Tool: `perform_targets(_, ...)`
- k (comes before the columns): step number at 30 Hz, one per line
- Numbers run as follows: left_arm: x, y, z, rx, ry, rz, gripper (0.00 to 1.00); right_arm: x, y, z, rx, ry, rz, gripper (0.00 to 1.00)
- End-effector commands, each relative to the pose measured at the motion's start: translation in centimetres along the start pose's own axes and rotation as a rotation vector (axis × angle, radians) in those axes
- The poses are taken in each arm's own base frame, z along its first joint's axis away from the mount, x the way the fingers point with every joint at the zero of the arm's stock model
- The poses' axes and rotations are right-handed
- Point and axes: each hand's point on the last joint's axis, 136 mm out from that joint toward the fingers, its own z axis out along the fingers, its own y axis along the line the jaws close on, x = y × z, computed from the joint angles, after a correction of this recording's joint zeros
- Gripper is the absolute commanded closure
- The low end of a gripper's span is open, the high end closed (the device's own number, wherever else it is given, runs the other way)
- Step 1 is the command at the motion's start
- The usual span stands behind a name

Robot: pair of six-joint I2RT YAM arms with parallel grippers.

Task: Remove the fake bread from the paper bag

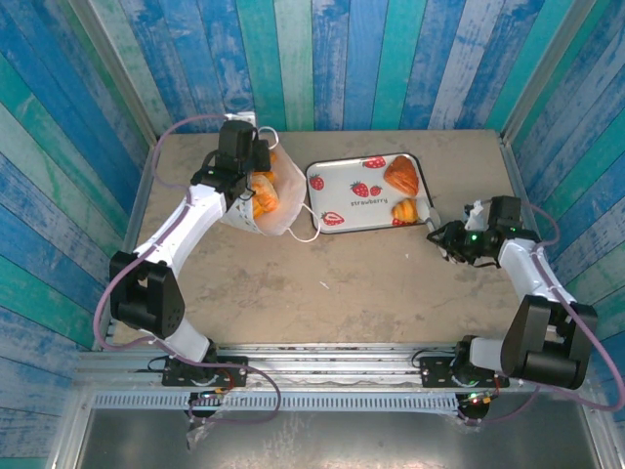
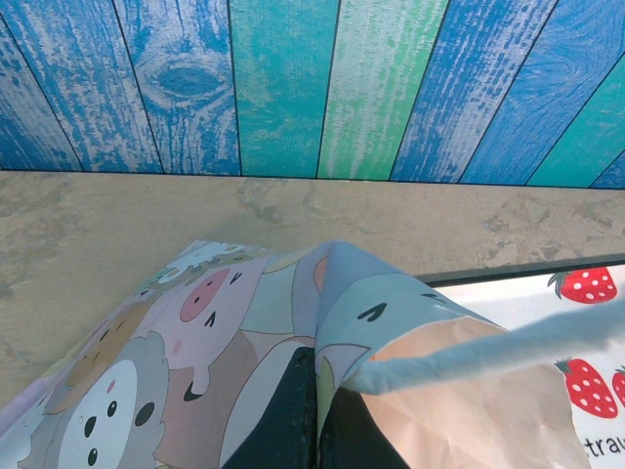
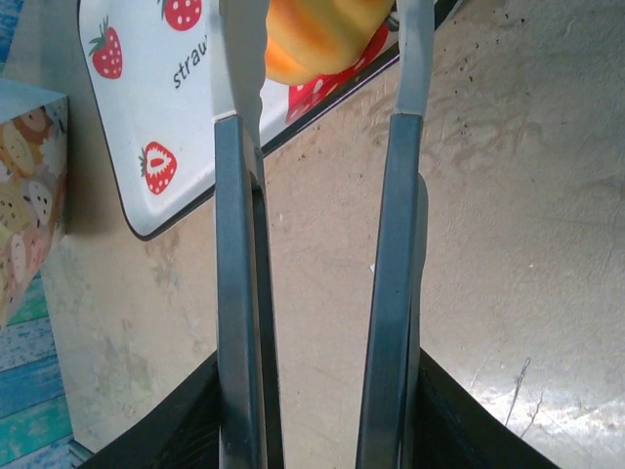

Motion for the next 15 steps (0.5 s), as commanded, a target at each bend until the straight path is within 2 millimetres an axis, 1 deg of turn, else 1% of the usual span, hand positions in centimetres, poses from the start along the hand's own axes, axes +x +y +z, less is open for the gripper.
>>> perform_targets(1,-3.3,-0.3,-2.6,0.039,-0.104,-0.044,1.00,-0.2,1.0,-1.2,-0.009,-0.009,-0.026,0.56)
perform_targets(9,-3.3,-0.3,-2.7,0.036,-0.105,-0.038,1.00,-0.3,1.9,-2.3,-0.012,-0.027,-0.038,0.57)
perform_targets(15,-3.2,-0.3,-2.9,0.041,-0.103,-0.026,1.00,0.0,3.9,-4.0,-0.063,-0.052,-0.058,0.58)
